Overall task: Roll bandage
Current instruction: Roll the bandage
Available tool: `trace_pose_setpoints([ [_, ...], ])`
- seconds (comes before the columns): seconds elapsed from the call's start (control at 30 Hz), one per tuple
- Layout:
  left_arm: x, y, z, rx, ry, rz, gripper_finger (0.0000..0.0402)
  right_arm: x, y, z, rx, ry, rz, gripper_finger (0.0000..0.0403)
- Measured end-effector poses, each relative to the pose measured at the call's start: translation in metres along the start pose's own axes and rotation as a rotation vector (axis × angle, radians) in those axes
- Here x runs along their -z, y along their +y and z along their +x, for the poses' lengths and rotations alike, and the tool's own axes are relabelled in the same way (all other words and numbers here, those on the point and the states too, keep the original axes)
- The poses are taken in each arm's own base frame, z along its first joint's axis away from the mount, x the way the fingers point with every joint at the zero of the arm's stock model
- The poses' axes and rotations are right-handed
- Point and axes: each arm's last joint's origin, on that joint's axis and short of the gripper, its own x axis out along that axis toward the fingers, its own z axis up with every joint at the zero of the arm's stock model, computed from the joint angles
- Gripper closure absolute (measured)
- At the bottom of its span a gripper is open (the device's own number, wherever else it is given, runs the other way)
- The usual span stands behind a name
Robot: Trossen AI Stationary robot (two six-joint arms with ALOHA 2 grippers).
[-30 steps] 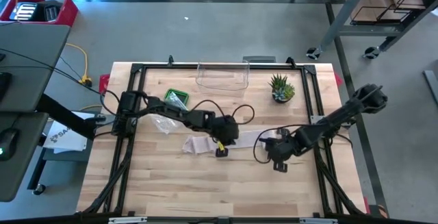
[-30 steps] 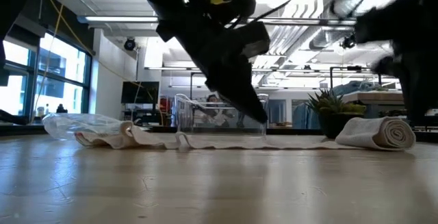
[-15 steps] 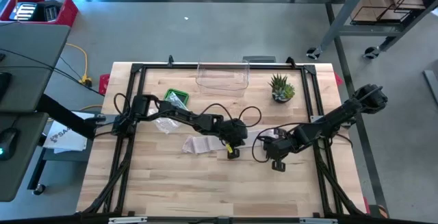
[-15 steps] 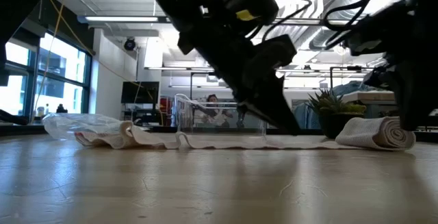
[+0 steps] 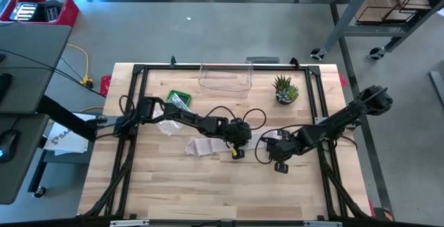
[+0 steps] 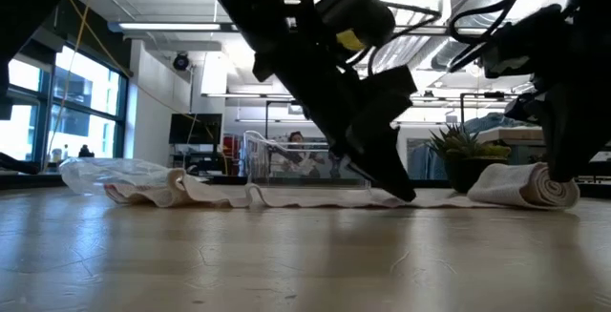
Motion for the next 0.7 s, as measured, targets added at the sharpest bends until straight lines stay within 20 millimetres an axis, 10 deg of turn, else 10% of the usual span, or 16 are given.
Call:
trace_pose_setpoints([
  [0.7,-0.001,0.0,0.001,-0.015,-0.012,0.024,0.0401,-0.018,-0.019,0.011,0.15,-0.024,0.014,0.0403],
])
